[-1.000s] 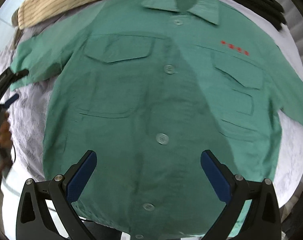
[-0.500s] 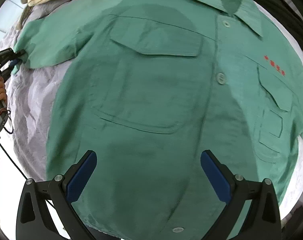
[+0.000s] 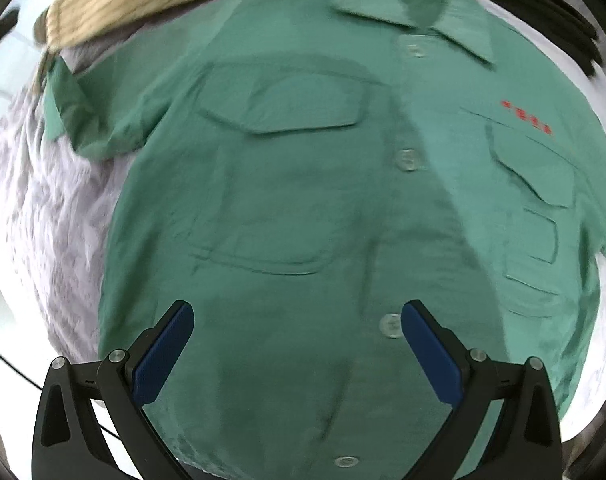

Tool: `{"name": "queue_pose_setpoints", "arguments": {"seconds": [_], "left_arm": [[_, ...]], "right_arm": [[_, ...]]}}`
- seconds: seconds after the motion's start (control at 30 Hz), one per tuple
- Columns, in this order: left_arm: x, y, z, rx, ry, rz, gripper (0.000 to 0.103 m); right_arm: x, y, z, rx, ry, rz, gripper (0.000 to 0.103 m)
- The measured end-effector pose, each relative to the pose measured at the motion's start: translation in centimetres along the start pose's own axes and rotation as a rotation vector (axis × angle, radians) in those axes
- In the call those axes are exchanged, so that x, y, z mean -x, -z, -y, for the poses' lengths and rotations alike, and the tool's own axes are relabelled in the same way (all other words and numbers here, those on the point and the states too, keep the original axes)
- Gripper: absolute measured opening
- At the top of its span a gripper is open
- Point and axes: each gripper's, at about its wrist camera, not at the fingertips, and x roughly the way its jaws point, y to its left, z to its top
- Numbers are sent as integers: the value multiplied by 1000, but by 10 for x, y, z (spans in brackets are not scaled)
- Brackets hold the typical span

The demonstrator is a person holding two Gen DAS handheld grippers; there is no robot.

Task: Fold large clothes
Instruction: 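Grasp the jacket's sleeve with the left gripper and lift it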

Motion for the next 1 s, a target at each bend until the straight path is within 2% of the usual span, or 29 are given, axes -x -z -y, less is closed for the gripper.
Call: {"name": "queue_pose_setpoints", "arguments": {"seconds": [0.03, 0.1, 0.23, 0.27, 0.3, 0.33, 0.37, 0.47, 0.5, 0.63, 0.73, 0.83, 1.0], "left_arm": [[-17, 3, 24, -31, 30, -37, 8], [-38, 11, 44, -40, 34, -90, 8], [-62, 29, 47, 84, 5, -176, 9], [-63, 32, 42, 107, -16, -187, 24], [-62, 37, 35, 129, -44, -199, 71], [-58, 43, 25, 157, -85, -199, 93], [-51, 53, 16, 180, -123, -183, 103], [-31, 71, -18, 243, -203, -196, 103], [-26, 73, -35, 289, -248, -195, 103], [-10, 84, -113, 490, -321, -162, 103], [-8, 89, -169, 607, -335, -140, 103], [-18, 91, -219, 681, -380, -147, 103], [-32, 81, -269, 770, -386, -127, 103]], "right_arm": [[-1, 3, 3, -11, 0, 5, 103], [5, -2, 13, -30, 5, 8, 103], [12, 7, 30, -46, 38, 30, 103], [12, 6, 36, -59, 44, 32, 103], [10, 4, 40, -72, 41, 30, 103], [11, 4, 45, -77, 40, 27, 103], [7, 5, 48, -84, 36, 21, 103], [0, 8, 40, -75, 15, 13, 103], [-2, 6, 36, -60, 7, 9, 103], [-11, 0, 7, -26, -14, -2, 103], [-19, -8, -15, 0, -17, -20, 103], [-24, -10, -22, 15, -2, -32, 103], [-35, -23, -36, 27, 34, -54, 103]]}}
